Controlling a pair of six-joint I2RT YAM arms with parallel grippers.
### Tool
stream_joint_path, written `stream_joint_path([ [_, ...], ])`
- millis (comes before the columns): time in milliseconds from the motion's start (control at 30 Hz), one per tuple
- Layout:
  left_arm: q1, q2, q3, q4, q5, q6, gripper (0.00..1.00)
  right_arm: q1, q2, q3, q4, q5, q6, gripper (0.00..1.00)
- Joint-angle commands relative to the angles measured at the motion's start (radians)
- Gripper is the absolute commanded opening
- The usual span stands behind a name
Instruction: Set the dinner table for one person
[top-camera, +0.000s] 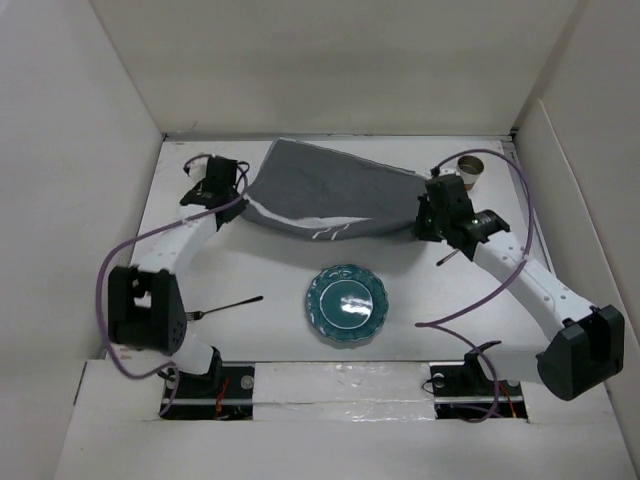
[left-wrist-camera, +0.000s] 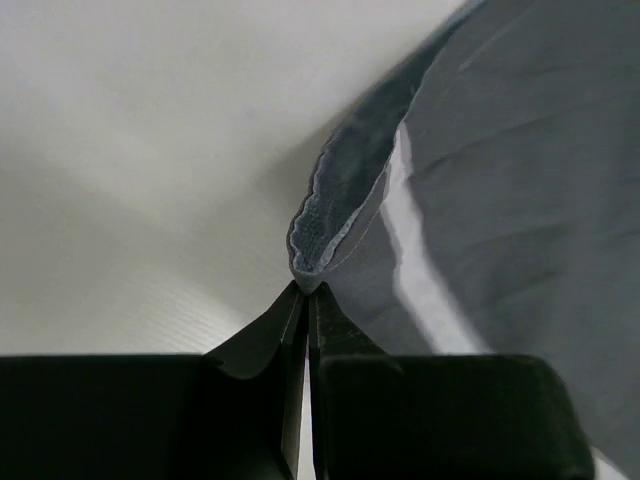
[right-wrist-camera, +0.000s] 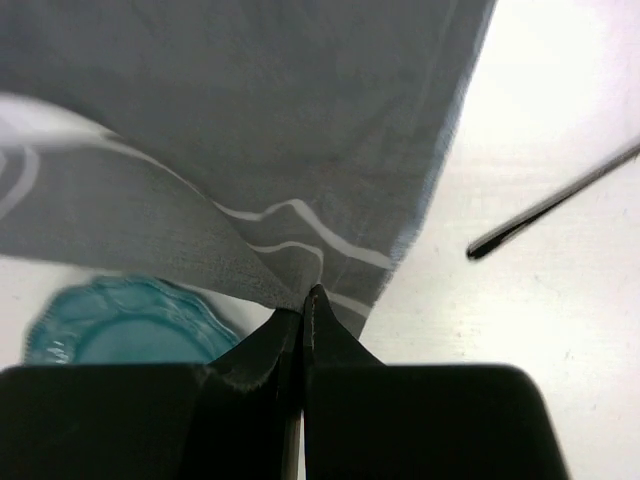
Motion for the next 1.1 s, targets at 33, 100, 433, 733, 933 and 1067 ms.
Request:
stream_joint_path([
  [33,0.008,-0.266,0.152,0.002,-0.007,0.089,0.0,0.004,-0.061,0.256,-0.081,0.053,-0.016,0.0],
  [100,0.008,-0.319,0.212,-0.029,0.01,0.109,0.0,0.028,-0.087,0.34,-0.118,0.05,-0.016,0.0],
  [433,0.008,-0.327,0.514,-0.069,0.056,0.145,0.0,0.008,-0.097,0.596,-0.094,0.045,-0.091,0.0],
  [733,0.136,0.069,0.981,-0.09,0.306,0.06,0.0,-0.17,0.39,0.973,0.037,-0.094,-0.121,0.0],
  [933,0.159,0.135,1.056,-0.057,0.355,-0.003,0.0,-0.236,0.623,1.486,-0.106,-0.11,-0.121,0.0],
  [1067,0.172,0.083,1.027,-0.043,0.345,0.014,0.0,-0.286,0.581,1.446,-0.042,-0.192,-0.09,0.0],
])
